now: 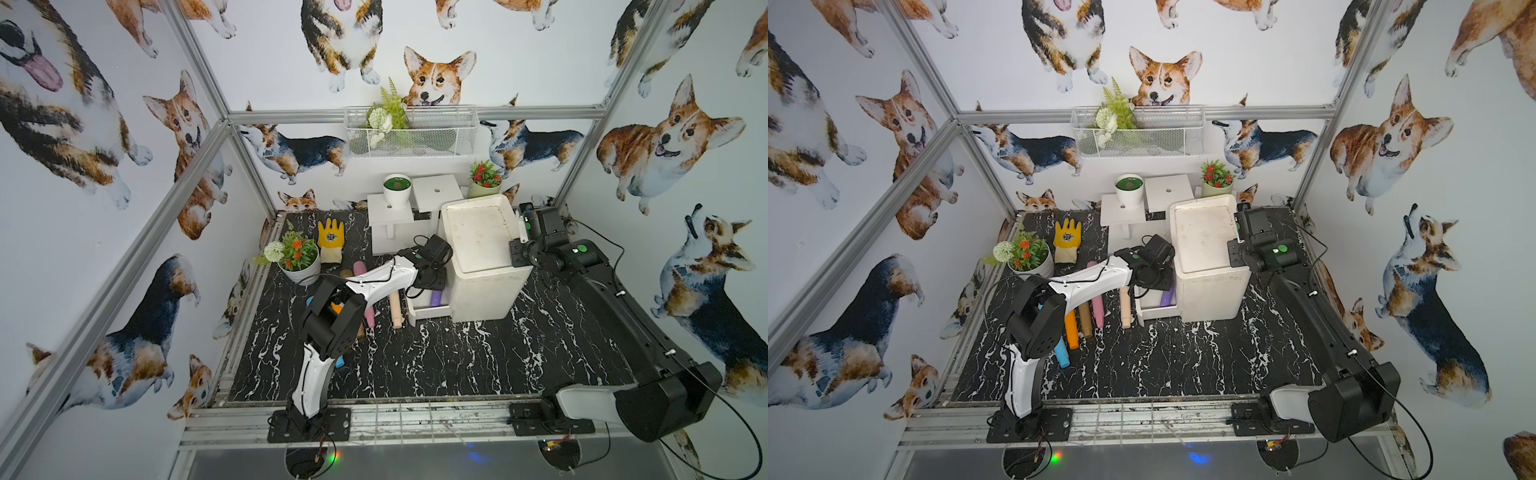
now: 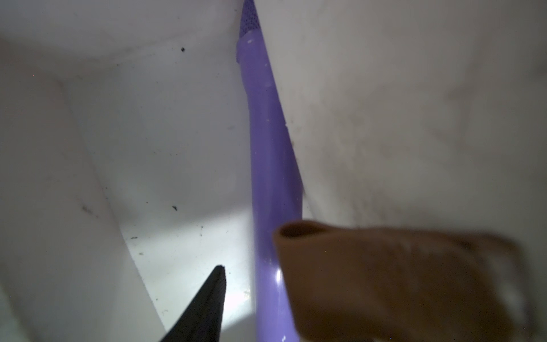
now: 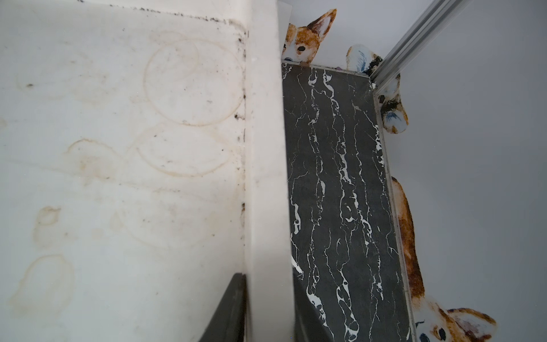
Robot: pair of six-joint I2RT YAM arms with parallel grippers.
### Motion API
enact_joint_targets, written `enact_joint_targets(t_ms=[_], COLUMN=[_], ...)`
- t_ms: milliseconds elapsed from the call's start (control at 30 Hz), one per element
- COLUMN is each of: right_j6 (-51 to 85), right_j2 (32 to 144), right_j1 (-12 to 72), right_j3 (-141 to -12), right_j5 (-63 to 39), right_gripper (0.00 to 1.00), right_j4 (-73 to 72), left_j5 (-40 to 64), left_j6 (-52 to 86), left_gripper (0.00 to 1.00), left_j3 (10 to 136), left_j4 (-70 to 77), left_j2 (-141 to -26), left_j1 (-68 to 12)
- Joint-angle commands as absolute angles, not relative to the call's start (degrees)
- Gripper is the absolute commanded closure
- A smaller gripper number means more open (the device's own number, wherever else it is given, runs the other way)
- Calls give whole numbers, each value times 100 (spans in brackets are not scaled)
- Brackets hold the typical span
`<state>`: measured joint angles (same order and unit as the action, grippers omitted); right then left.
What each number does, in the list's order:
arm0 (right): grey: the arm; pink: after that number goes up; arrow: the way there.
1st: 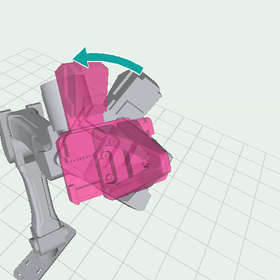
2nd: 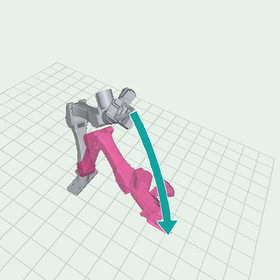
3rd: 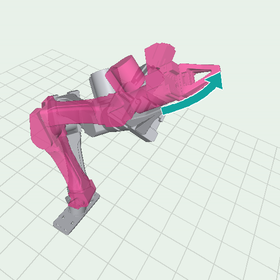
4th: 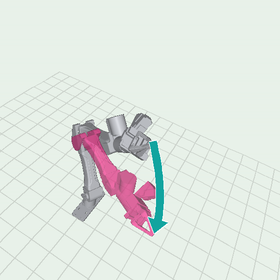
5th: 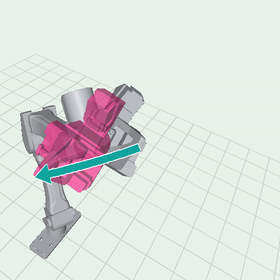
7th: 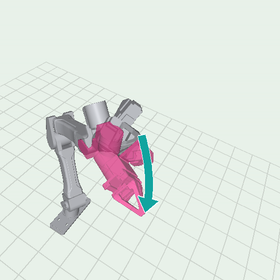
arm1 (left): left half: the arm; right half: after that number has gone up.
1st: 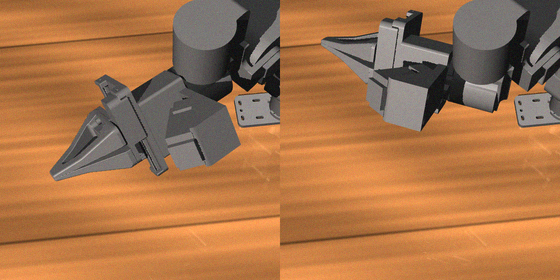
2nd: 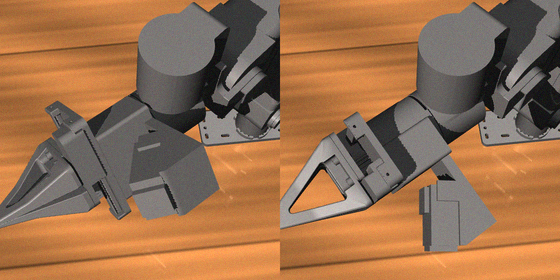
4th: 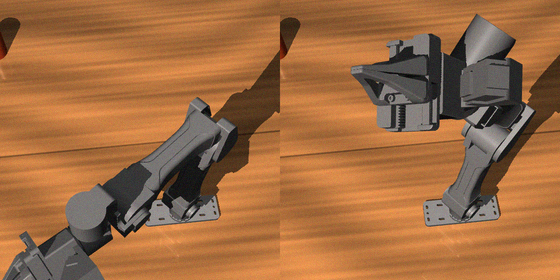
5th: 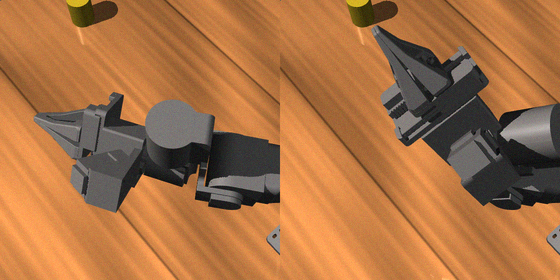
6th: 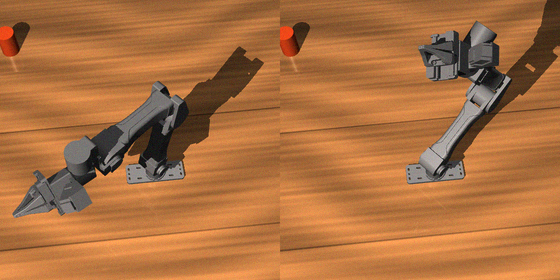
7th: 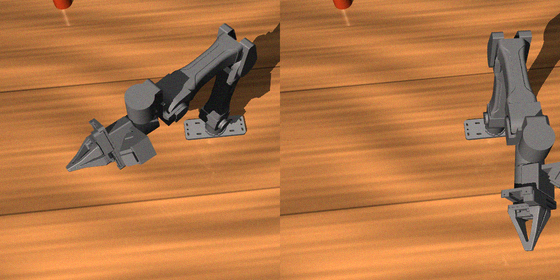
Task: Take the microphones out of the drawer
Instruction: Pick up the microphone from the drawer.
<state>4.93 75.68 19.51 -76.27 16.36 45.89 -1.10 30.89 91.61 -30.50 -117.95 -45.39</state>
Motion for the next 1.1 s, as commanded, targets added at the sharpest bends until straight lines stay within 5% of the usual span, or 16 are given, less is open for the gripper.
enact_joint_targets(t_ms=[0, 767, 1067], right_j6=[220, 219, 220], right_j2=[7762, 7734, 7747], right_j1=[2017, 2021, 2024], right_j3=[-7471, -7440, -7440], right_j5=[912, 897, 894], right_gripper=[74, 74, 74], right_j4=[6117, 6116, 6108], left_j5=[42, -293, -1008], left_j6=[3137, 3626, 4648], left_gripper=[52, 53, 66], left_j3=[9205, 8735, 8396], left_j4=[-3072, -2674, -2436], left_j2=[-12121, -12154, -11944], left_j1=[-4671, -4781, -4911])
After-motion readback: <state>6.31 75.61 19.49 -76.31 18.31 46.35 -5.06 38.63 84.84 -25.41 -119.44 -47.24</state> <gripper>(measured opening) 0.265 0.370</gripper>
